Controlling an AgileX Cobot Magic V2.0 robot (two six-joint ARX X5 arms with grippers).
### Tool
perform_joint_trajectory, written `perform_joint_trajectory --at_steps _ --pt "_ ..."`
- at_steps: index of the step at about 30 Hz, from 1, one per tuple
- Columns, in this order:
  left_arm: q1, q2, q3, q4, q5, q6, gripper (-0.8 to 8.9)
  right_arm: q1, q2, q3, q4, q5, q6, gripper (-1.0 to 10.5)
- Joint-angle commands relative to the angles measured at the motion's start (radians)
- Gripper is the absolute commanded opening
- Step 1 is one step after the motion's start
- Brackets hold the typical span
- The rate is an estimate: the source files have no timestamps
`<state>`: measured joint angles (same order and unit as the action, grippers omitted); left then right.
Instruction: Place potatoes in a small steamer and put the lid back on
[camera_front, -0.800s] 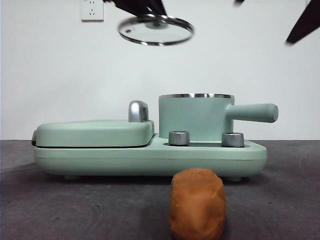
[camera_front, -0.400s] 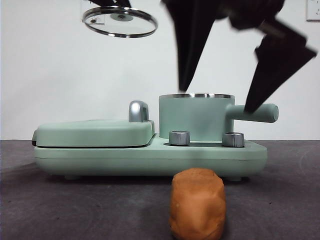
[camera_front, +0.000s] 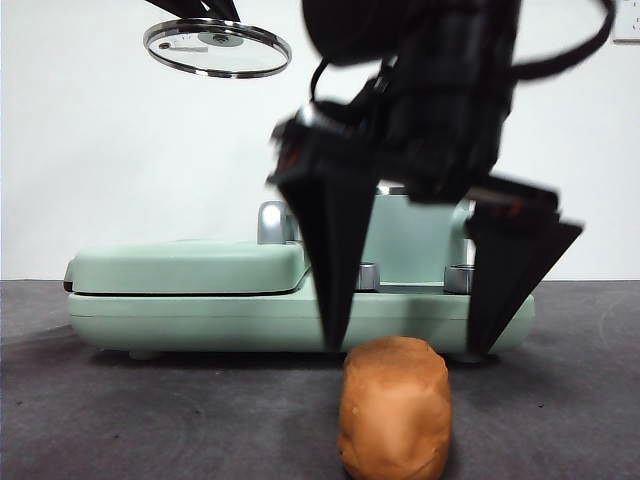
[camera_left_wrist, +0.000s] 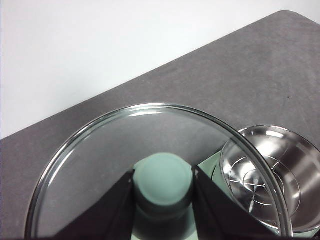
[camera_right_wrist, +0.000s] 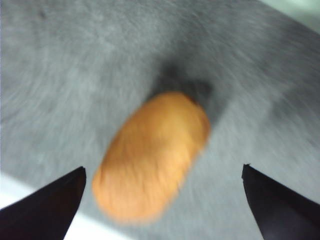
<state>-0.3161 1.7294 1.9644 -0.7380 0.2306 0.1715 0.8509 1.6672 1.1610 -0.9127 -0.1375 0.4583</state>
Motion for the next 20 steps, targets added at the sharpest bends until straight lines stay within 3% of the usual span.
perform_joint_trajectory --at_steps 1,6,11,20 --pt "-0.003 0.008 0.031 0.027 0.002 -0.005 0.17 0.012 0.056 0.016 0.04 -0.014 0.013 5.0" --pt "-0.003 0.008 0.031 0.027 0.002 -0.006 0.17 0.012 0.097 0.016 0.069 -0.021 0.012 4.6" --pt "-0.003 0.008 0.031 0.026 0.002 -0.008 0.17 0.012 0.099 0.016 0.069 -0.026 0.012 1.9" --pt "-0.003 0.008 0.031 0.025 0.002 -0.008 0.17 -0.038 0.096 0.123 -0.001 -0.077 -0.034 1.8"
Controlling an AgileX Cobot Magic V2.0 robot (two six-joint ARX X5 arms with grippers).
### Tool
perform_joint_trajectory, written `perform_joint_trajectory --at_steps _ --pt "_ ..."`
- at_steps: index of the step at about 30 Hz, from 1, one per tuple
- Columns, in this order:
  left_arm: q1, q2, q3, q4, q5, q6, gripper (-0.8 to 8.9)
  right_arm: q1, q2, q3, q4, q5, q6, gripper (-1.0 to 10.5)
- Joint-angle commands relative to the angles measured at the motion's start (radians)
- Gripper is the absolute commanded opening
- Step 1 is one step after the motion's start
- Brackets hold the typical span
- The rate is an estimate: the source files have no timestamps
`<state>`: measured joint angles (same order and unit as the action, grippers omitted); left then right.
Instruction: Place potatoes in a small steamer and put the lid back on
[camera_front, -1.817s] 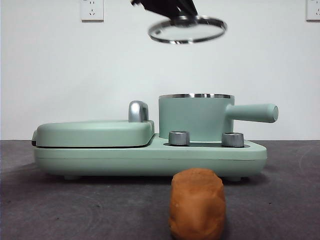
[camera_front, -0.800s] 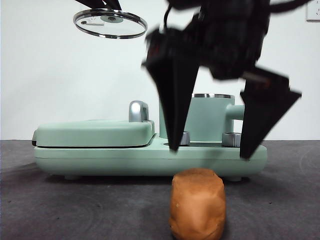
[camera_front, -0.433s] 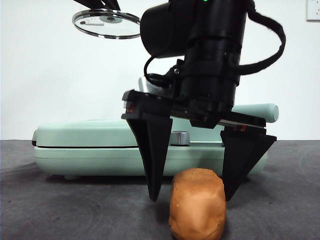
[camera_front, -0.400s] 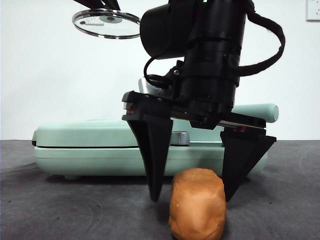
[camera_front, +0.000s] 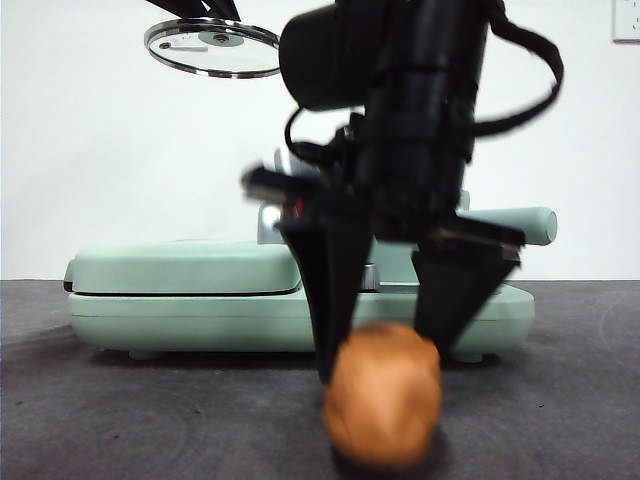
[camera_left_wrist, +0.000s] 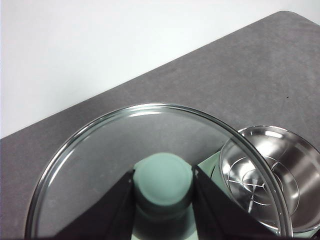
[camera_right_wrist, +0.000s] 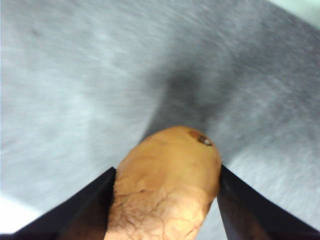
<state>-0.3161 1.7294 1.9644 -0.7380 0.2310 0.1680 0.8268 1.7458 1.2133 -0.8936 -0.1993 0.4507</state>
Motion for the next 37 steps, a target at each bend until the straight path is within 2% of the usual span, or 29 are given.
perform_joint_trajectory --at_steps 1,9,14,18,24,37 --pt "-0.002 0.008 0.031 0.025 0.002 -0.004 0.17 -0.025 0.017 0.102 -0.042 -0.021 -0.039 1.8" --pt "0.0 0.009 0.031 0.027 0.002 0.0 0.17 -0.162 0.02 0.463 -0.234 -0.022 -0.16 1.8" --pt "0.004 0.009 0.031 0.026 0.002 0.0 0.17 -0.273 0.045 0.654 -0.253 -0.021 -0.218 1.8" --pt "0.003 0.009 0.031 0.026 0.002 -0.001 0.17 -0.357 0.093 0.759 -0.259 -0.022 -0.228 1.8" --pt "0.003 0.009 0.031 0.024 0.002 -0.002 0.17 -0.431 0.211 0.858 -0.258 -0.059 -0.228 1.8" --pt "0.003 0.01 0.03 0.019 0.002 0.0 0.17 -0.463 0.375 0.874 -0.162 -0.056 -0.225 1.8"
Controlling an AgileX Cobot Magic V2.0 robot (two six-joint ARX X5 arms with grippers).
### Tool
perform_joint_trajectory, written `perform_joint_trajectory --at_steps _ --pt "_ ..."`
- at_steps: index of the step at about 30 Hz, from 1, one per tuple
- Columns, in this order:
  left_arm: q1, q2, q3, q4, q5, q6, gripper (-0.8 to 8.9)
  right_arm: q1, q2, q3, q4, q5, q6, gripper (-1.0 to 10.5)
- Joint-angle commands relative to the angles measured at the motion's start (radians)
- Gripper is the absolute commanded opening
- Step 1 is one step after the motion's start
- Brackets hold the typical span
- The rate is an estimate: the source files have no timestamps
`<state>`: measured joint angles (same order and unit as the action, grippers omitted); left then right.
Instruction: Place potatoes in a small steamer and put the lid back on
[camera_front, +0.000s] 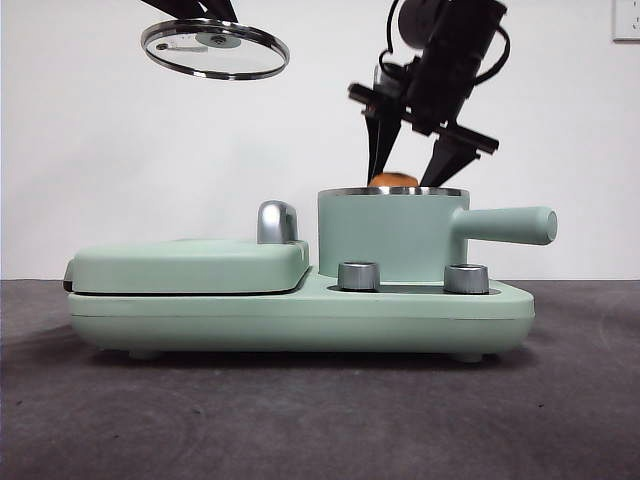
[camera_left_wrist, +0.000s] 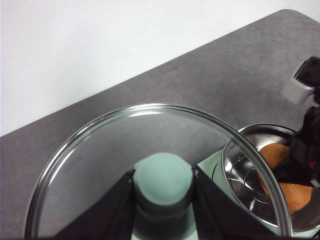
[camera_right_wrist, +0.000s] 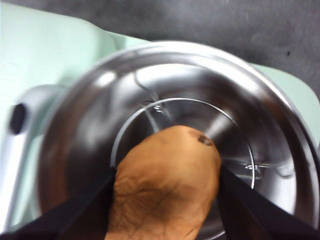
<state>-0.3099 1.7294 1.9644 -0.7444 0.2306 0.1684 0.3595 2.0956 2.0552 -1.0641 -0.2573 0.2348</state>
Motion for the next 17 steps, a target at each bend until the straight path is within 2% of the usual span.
perform_joint_trajectory --at_steps 1,5,7,12,17 --pt "-0.003 0.01 0.03 0.026 0.002 -0.001 0.17 0.005 0.03 0.032 0.013 0.003 -0.009 1.9" --pt "-0.003 0.012 0.03 0.027 0.002 -0.001 0.17 0.004 0.036 0.032 0.016 0.003 -0.01 3.7" --pt "-0.003 0.016 0.03 0.026 0.002 -0.001 0.17 0.004 0.036 0.032 0.022 0.002 -0.011 4.1" --pt "-0.003 0.032 0.03 0.026 0.002 -0.002 0.17 0.003 0.031 0.069 0.027 0.002 -0.011 4.2" --pt "-0.003 0.052 0.03 0.022 0.002 -0.005 0.17 -0.002 0.028 0.225 -0.101 0.005 -0.059 4.2"
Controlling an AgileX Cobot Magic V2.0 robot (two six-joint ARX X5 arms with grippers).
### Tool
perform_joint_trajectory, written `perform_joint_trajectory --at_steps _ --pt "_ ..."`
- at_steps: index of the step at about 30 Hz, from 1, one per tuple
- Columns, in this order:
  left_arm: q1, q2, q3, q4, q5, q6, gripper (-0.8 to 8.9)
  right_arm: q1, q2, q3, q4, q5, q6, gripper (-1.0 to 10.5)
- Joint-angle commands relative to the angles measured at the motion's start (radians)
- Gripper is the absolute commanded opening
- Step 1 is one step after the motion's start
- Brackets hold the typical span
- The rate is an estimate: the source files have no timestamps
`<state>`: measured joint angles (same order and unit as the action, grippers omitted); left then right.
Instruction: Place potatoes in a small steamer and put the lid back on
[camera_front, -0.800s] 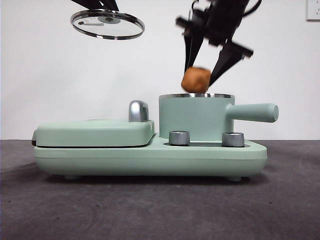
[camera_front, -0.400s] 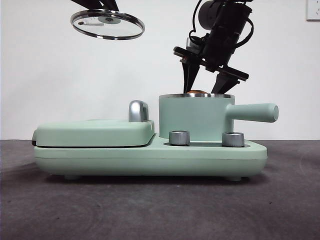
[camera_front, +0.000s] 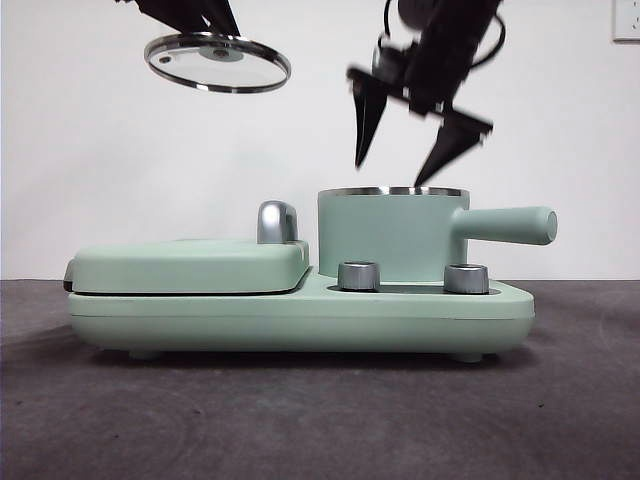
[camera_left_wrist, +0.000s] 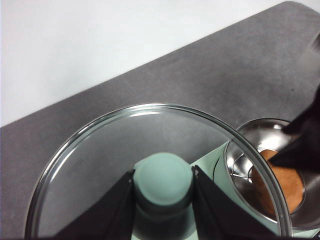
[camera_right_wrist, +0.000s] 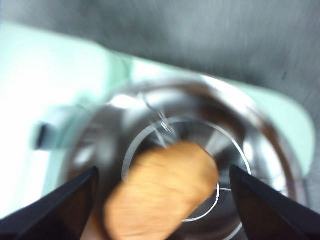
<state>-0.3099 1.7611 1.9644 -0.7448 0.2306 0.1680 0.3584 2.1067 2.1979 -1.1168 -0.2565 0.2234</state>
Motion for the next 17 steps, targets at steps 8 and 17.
perform_joint_trajectory --at_steps 8,17 --pt "-0.019 0.047 0.03 0.008 0.003 -0.01 0.17 -0.01 -0.024 0.203 -0.302 0.095 -0.101 4.2" --pt "-0.079 0.049 0.03 0.004 0.007 -0.024 0.17 -0.009 -0.298 -0.053 -0.303 0.108 -0.137 4.2"
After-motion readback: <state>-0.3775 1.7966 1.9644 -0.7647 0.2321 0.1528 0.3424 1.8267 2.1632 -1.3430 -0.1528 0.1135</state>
